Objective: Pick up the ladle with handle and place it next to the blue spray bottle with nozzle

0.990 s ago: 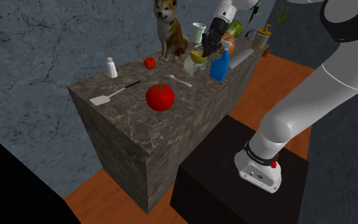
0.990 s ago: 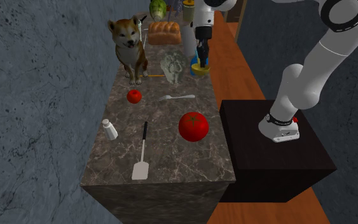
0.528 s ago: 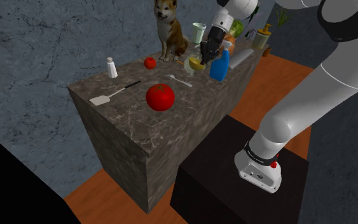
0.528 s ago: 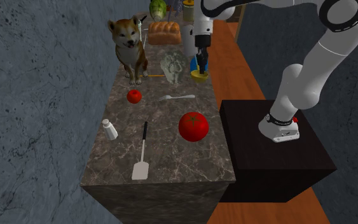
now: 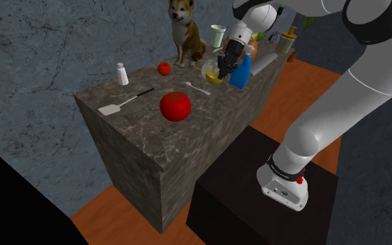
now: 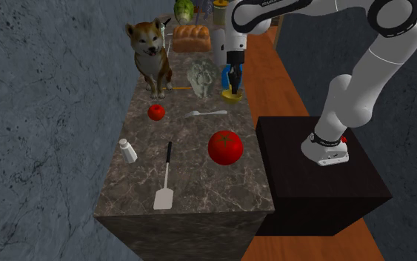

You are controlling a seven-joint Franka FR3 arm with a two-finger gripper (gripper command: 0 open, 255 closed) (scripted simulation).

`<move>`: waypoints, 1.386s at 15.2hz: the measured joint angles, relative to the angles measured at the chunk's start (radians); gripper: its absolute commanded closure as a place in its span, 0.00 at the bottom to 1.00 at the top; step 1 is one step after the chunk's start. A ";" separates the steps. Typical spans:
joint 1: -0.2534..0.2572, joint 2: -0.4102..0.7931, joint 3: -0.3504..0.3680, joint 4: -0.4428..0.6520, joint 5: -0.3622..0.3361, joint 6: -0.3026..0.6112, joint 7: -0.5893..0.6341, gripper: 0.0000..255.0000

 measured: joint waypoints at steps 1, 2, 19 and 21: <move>0.000 0.005 0.000 -0.008 0.003 0.012 -0.006 1.00; 0.001 0.012 0.000 -0.014 0.006 0.023 -0.011 1.00; 0.005 0.103 -0.003 -0.107 0.058 0.183 -0.110 1.00; 0.006 0.104 -0.003 -0.107 0.058 0.184 -0.111 1.00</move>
